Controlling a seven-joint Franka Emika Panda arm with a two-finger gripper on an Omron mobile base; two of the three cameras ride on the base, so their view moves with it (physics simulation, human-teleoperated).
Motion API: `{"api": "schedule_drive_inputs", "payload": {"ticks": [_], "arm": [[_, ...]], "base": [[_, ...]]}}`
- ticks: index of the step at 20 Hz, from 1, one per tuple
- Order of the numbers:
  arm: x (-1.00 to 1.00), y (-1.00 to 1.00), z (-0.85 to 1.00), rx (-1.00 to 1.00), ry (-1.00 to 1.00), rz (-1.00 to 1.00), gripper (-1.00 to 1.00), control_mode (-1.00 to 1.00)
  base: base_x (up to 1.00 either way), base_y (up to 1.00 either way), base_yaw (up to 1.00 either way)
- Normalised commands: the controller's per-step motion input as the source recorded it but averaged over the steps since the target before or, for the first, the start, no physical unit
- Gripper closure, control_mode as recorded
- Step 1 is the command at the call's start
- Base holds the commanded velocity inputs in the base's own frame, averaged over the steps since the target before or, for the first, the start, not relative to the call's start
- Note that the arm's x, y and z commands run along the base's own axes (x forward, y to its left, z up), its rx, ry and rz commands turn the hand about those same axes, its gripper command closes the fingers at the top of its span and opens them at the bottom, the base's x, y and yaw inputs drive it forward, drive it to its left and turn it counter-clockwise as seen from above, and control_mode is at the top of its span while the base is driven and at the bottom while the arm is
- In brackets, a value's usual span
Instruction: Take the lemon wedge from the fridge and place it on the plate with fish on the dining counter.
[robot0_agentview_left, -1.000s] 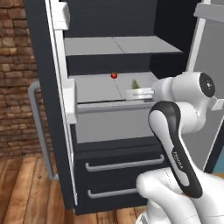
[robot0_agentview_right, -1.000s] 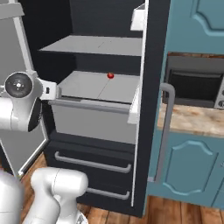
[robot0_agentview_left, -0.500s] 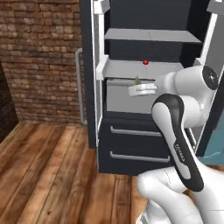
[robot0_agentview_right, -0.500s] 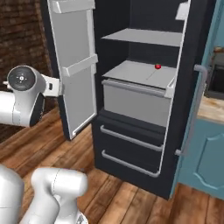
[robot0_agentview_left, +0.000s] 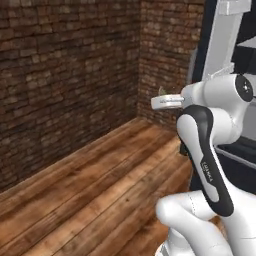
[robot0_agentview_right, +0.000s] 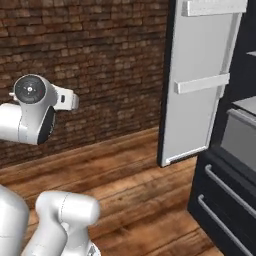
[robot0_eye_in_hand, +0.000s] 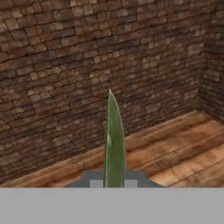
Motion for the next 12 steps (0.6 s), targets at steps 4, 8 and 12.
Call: {"api": "schedule_drive_inputs", "payload": {"ticks": [4,8,12], "arm": [[0.0,0.0,0.0,0.0,0.0,0.0,1.0,1.0],[0.0,0.0,0.0,0.0,0.0,0.0,1.0,1.0],[0.0,0.0,0.0,0.0,0.0,0.0,1.0,1.0]], "base": [[0.0,0.0,1.0],[0.0,0.0,1.0],[0.0,0.0,1.0]]}}
